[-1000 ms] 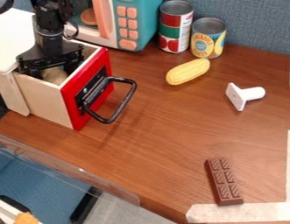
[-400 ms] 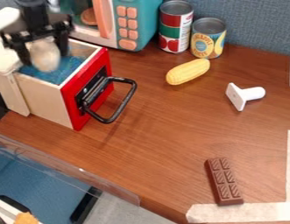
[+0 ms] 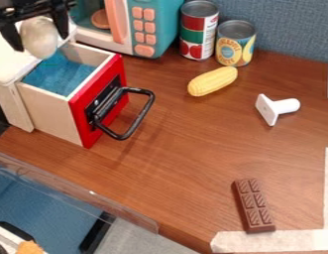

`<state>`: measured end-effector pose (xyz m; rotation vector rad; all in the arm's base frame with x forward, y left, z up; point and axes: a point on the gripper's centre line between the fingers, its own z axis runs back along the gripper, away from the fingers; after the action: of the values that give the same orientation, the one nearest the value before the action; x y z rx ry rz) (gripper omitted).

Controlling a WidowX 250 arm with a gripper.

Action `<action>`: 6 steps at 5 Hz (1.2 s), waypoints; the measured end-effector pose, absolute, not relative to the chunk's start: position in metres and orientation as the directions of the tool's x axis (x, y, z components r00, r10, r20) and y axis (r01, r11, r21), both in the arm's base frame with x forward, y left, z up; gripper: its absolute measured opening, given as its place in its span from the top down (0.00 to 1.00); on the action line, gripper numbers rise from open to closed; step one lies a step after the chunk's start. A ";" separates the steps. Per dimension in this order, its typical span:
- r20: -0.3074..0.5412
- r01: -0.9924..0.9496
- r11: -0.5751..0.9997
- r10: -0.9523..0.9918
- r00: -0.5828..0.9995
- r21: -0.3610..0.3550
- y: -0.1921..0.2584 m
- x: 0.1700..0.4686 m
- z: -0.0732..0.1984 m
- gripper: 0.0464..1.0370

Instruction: Take out the potato and put on the lower center of the table

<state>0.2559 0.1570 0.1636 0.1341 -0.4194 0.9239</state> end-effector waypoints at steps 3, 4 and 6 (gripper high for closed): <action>0.371 -0.629 0.777 0.589 0.718 -0.016 0.065 0.264 0.141 0.17; 0.356 -0.556 0.830 0.511 0.783 0.033 0.020 0.268 0.114 0.17; 0.348 -0.460 0.881 0.401 0.847 0.105 -0.033 0.273 0.067 0.17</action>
<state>0.2733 -0.0329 0.0666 0.1881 -0.3254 0.4569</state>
